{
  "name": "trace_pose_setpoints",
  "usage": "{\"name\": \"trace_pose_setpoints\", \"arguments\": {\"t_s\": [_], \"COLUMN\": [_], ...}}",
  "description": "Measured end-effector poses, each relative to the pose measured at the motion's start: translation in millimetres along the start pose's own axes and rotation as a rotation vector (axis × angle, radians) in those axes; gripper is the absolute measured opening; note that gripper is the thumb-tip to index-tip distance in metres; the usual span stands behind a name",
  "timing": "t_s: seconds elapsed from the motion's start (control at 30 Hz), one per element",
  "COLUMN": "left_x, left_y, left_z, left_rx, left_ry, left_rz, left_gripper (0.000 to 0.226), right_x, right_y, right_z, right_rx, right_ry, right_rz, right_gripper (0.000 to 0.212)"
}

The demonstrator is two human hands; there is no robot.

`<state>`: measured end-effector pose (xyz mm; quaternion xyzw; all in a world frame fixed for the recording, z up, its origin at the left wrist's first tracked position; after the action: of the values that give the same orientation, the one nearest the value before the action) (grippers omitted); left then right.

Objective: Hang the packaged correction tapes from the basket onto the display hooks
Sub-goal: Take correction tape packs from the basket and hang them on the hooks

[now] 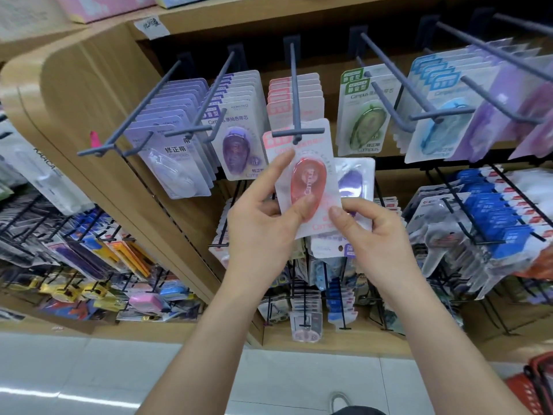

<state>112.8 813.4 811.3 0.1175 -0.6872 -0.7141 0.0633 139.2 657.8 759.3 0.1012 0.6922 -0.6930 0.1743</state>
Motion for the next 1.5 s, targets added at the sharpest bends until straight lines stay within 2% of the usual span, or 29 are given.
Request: {"name": "trace_pose_setpoints", "arguments": {"t_s": [0.03,0.13,0.2,0.27,0.4,0.47,0.57,0.63,0.67,0.73,0.8,0.97,1.03,1.13,1.23,1.3,1.37,1.43,1.5], "left_x": [-5,-22,-34,-44,-53,-48,-23,-9,-7,-8,-11,-12,-12,-13,-11,-6,-2,0,2], "left_y": [-5,-16,-17,-19,-20,-18,-15,-11,-12,-17,-22,-22,-25,-29,-34,-35,-36,-40,-45], "left_z": [0,0,-2,-1,-1,1,9,5,0,-11,-14,15,22,33,41,42,44,47,51], "left_rx": [-0.014,-0.054,-0.113,-0.142,-0.294,-0.401,-0.518,-0.463,-0.411,-0.215,-0.012,0.110,0.121,0.136,0.174,0.158,0.123,0.101,0.087], "left_ry": [0.022,0.080,0.115,0.141,0.163,0.176,0.262,0.193,0.109,-0.079,-0.156,0.038,0.075,0.135,0.167,0.142,0.087,0.034,0.019], "left_rz": [0.024,0.038,0.028,0.024,-0.048,-0.092,-0.168,-0.205,-0.167,0.018,0.165,0.175,0.183,0.203,0.249,0.275,0.303,0.351,0.393], "left_gripper": [0.058,0.055,0.054,0.054,0.053,0.053,0.045,0.032,0.029,0.036,0.044,0.012,0.010,0.009,0.007,0.008,0.017,0.018,0.013], "right_x": [-1,-1,0,1,2,3,4,6,8,13,16,14,13,7,3,5,7,5,2], "right_y": [1,0,0,-2,-5,-6,-19,-27,-28,-27,-28,-31,-27,-16,-2,5,6,4,0], "right_z": [4,20,32,40,41,40,33,24,19,7,-1,-4,-4,-1,8,11,9,9,12], "right_rx": [0.049,0.141,0.154,0.141,0.069,0.057,0.140,0.204,0.215,0.209,0.178,-0.004,-0.011,-0.062,-0.218,-0.236,-0.211,-0.165,-0.101], "right_ry": [-0.013,-0.007,0.024,0.033,0.011,-0.005,-0.131,-0.279,-0.351,-0.461,-0.504,-0.473,-0.483,-0.373,-0.073,0.088,0.142,0.161,0.185], "right_rz": [0.014,0.034,0.032,0.041,0.042,0.041,0.104,0.138,0.136,0.087,0.066,-0.006,-0.034,-0.097,-0.167,-0.182,-0.193,-0.179,-0.163], "right_gripper": [0.013,0.040,0.048,0.048,0.031,0.030,0.033,0.034,0.031,0.030,0.038,0.084,0.089,0.074,0.039,0.020,0.007,0.008,0.018]}}
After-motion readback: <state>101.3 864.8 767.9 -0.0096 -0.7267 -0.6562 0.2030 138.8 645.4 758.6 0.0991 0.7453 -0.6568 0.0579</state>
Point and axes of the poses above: each hand's wrist, its own x-axis away from the middle knuckle, its own z-axis out of the back of the hand, y = z × x, the point moved 8 cm from there along -x, towards the middle knuckle, and after that the axes turned 12 degrees about z, right-handed, at the moved point
